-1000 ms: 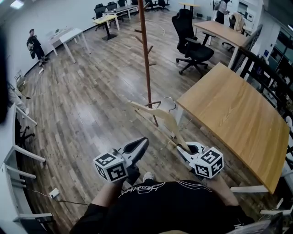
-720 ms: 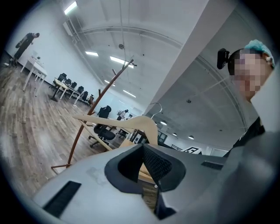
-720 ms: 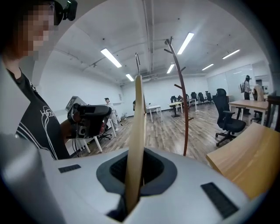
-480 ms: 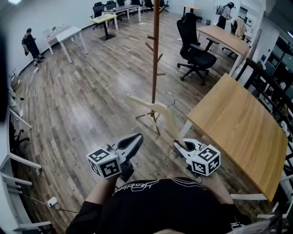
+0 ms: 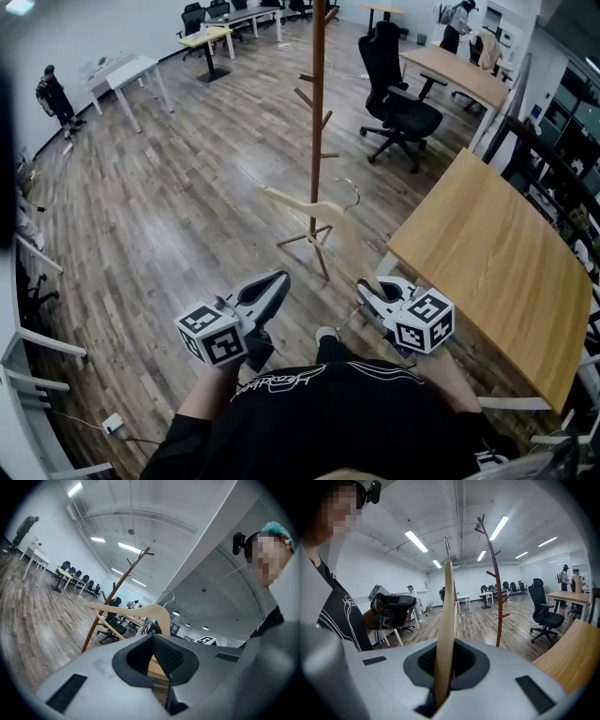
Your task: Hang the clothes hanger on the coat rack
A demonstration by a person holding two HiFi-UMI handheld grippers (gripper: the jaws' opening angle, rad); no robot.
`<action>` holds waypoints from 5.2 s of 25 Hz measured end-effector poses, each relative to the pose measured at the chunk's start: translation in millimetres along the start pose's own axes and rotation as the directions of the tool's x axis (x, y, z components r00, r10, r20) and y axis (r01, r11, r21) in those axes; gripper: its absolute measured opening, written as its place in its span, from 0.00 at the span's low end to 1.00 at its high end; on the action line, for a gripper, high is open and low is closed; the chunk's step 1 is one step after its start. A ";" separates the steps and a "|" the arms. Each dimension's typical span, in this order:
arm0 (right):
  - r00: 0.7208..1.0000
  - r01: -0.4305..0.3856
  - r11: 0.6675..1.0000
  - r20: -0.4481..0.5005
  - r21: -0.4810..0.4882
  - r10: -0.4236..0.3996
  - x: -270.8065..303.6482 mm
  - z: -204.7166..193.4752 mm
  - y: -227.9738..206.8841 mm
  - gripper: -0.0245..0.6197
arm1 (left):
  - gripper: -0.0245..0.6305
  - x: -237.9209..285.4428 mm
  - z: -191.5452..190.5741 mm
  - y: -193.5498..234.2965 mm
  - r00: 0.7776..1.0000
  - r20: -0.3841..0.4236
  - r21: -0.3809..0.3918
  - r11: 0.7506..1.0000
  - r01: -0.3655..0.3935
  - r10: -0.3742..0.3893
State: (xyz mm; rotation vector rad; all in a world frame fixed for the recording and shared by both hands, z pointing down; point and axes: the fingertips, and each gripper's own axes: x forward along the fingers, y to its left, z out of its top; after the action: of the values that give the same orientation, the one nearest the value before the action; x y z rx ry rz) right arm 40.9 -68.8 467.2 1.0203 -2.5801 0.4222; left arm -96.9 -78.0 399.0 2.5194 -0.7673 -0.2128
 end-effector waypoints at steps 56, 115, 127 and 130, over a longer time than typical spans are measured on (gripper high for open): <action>0.997 -0.062 0.998 -0.047 0.028 0.063 227.2 145.3 -312.5 0.10 | 0.05 284.0 148.1 267.9 0.996 -0.083 -0.034 0.999 -0.015 0.012; 0.898 -0.134 0.991 0.422 -0.010 0.126 65.5 178.6 -211.5 0.39 | 0.05 196.2 85.9 154.0 0.999 0.004 -0.078 0.996 -0.043 0.043; 0.951 -0.067 0.998 0.301 -0.016 0.069 59.8 159.4 -121.4 0.10 | 0.05 146.2 104.6 87.6 0.990 0.005 0.014 0.990 0.138 -0.138; 0.956 -0.106 0.994 0.274 0.005 0.101 69.7 144.5 -78.7 0.10 | 0.05 110.9 92.0 84.6 0.990 -0.014 0.002 0.990 0.142 -0.142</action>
State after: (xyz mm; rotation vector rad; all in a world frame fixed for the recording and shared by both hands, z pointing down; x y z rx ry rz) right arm 19.7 -221.7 377.3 1.0156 -2.8911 0.3538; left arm -71.8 -238.8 361.1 2.5779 -0.5829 -0.2426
